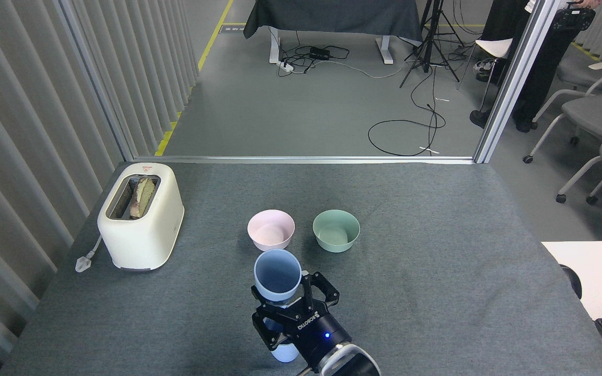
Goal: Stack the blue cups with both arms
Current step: 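Lift the held cup and carry it over the first blue cup, then lower the held cup down into the first blue cup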
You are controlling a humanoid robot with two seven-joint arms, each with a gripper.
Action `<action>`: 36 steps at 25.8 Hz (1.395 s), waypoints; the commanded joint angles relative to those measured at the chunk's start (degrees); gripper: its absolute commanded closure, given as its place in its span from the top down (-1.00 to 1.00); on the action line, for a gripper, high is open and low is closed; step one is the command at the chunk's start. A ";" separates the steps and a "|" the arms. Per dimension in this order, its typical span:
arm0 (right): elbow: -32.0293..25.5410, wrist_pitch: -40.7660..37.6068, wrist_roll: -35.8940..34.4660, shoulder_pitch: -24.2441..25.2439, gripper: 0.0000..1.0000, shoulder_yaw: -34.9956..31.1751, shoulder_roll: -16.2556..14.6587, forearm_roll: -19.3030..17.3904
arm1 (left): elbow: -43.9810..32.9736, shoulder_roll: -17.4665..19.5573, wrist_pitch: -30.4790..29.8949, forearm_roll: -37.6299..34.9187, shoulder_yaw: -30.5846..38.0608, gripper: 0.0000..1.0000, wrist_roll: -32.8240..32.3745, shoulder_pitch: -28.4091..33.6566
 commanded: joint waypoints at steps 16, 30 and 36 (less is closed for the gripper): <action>-0.32 0.16 0.36 4.11 0.14 0.46 -0.62 0.03 | -0.09 0.02 -0.18 0.19 0.73 1.00 -0.05 0.04; 1.44 0.60 0.10 4.81 0.15 0.20 -1.06 -0.50 | -0.09 0.02 -0.09 0.19 1.17 1.00 0.04 0.04; 1.87 0.77 -0.08 4.99 0.18 0.20 -1.06 -0.50 | 0.00 0.02 -0.09 0.19 1.43 1.00 0.04 0.04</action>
